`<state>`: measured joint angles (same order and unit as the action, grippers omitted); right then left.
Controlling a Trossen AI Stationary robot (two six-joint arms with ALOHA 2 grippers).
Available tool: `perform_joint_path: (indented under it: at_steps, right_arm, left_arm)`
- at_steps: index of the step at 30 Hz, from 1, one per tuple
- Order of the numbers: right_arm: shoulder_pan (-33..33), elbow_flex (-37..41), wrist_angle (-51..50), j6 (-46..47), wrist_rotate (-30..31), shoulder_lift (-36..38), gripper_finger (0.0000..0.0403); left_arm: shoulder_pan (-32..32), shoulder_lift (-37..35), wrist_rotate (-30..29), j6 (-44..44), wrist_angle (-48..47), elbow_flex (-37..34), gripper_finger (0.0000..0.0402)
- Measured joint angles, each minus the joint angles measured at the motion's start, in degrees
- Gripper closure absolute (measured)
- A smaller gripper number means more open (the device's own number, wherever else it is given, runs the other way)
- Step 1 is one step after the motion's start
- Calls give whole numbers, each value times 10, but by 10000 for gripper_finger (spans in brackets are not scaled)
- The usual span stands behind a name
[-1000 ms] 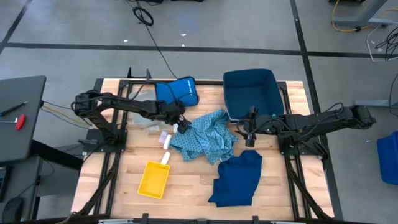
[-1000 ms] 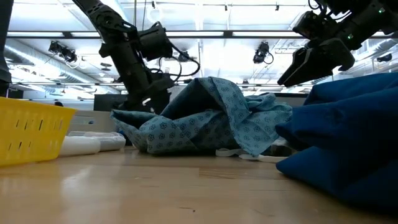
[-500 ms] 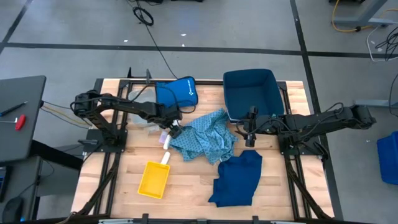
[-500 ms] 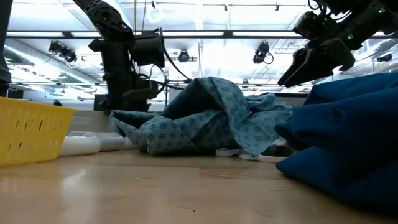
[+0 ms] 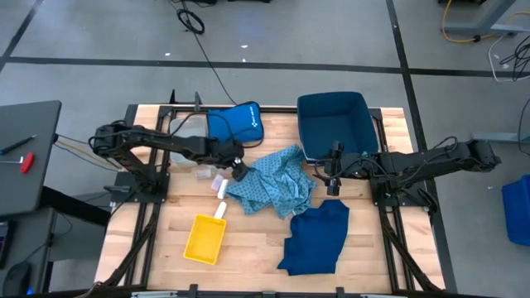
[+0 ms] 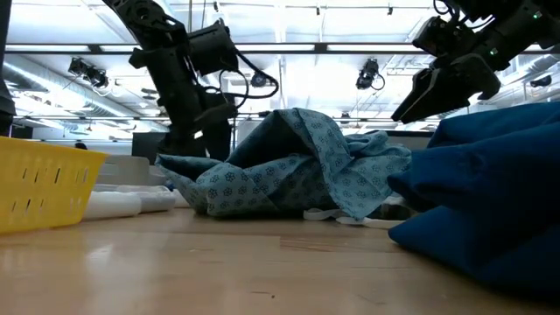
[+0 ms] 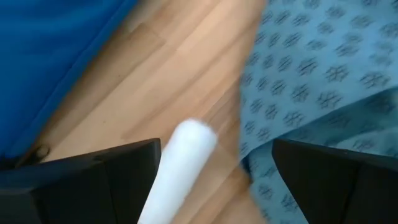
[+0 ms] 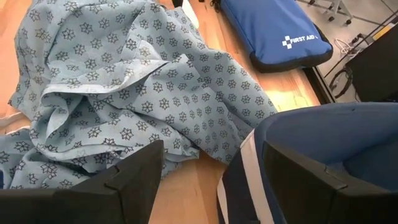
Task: Pick & place medical supplies in basket/bin
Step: Put the white bandage into the yellow basket
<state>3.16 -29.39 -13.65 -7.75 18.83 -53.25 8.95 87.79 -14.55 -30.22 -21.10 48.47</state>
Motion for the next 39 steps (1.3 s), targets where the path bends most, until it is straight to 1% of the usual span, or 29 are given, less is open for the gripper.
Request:
perform_joint_path:
  at_steps: [3,10,14,21,26,27,29,30,32,37,38,39]
  right_arm:
    - [0,0,0,-1,0,0,119]
    - [0,0,0,-7,-2,0,119]
    - [0,0,0,-7,-2,0,119]
    - [0,0,0,-7,-2,0,119]
    - [0,0,0,-7,-2,0,119]
    - [0,0,0,-7,-2,0,119]
    - [0,0,1,-6,-2,0,119]
    - [0,0,0,-4,-2,0,119]
    - [0,0,1,-4,-2,0,119]
    - [0,0,1,-4,-2,0,119]
    - [0,0,1,-4,-2,0,119]
    - [0,0,1,-4,-2,0,119]
  left_arm:
    - [2,1,-4,37,-7,0,88]
    - [9,1,-7,82,-24,0,88]
    - [9,17,-3,112,-24,0,88]
    - [9,66,16,130,-23,0,88]
    - [11,75,15,138,-22,0,89]
    - [12,75,16,140,-22,0,94]
    - [13,75,16,142,-22,0,118]
    - [13,75,15,146,-23,0,137]
    - [13,75,16,152,-22,0,185]
    - [13,75,25,172,-22,0,340]
    - [12,74,25,175,-21,0,361]
    - [12,74,25,177,-20,0,362]
